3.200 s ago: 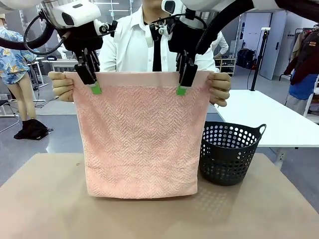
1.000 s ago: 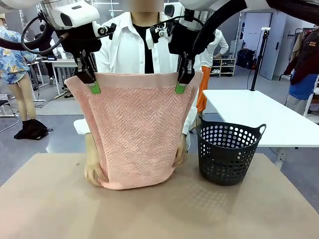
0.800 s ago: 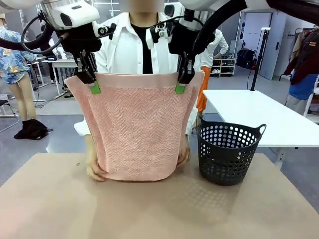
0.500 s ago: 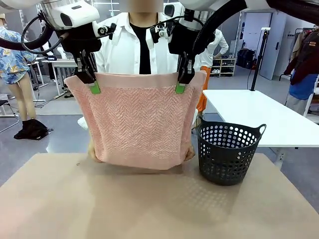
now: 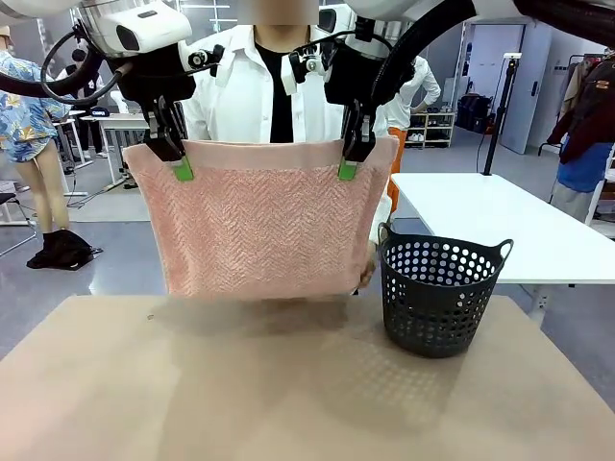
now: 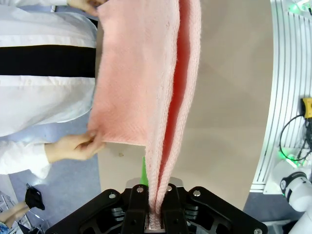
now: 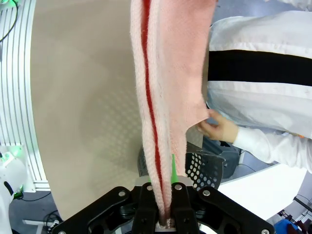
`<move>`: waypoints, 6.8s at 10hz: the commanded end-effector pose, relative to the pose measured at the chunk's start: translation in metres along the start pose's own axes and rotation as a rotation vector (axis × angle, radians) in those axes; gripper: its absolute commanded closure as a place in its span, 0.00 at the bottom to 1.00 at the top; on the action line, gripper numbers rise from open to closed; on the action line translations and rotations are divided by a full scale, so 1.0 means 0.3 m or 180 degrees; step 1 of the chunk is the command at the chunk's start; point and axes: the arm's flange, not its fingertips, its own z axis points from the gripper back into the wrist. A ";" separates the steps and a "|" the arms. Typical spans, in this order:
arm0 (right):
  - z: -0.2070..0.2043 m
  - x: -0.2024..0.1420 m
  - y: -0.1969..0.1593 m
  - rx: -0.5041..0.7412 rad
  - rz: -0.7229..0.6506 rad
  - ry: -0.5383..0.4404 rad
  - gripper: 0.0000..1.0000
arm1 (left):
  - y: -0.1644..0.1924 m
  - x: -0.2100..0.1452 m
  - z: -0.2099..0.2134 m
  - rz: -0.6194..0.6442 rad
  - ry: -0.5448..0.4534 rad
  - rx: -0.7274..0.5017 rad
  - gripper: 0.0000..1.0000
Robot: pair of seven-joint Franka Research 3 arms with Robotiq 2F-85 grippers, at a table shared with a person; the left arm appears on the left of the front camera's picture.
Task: Fold the towel.
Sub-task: Release the end of the 100 cm Hotel Towel you were holding, then pick up the 100 cm Hotel Towel and place it on the left side of the table.
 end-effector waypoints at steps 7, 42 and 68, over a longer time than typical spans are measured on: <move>0.014 -0.005 0.004 -0.0025 0.0001 0.0007 1.00 | 0.002 -0.004 0.007 -0.0004 0.0016 0.0026 1.00; 0.612 -0.873 0.332 -0.0716 -0.2651 -0.1173 0.05 | -0.341 -0.871 0.594 0.3366 -0.0653 0.0868 0.00; 0.627 -1.000 0.393 -0.0754 -0.2957 -0.1261 0.05 | -0.418 -1.022 0.607 0.3697 -0.0803 0.0932 0.00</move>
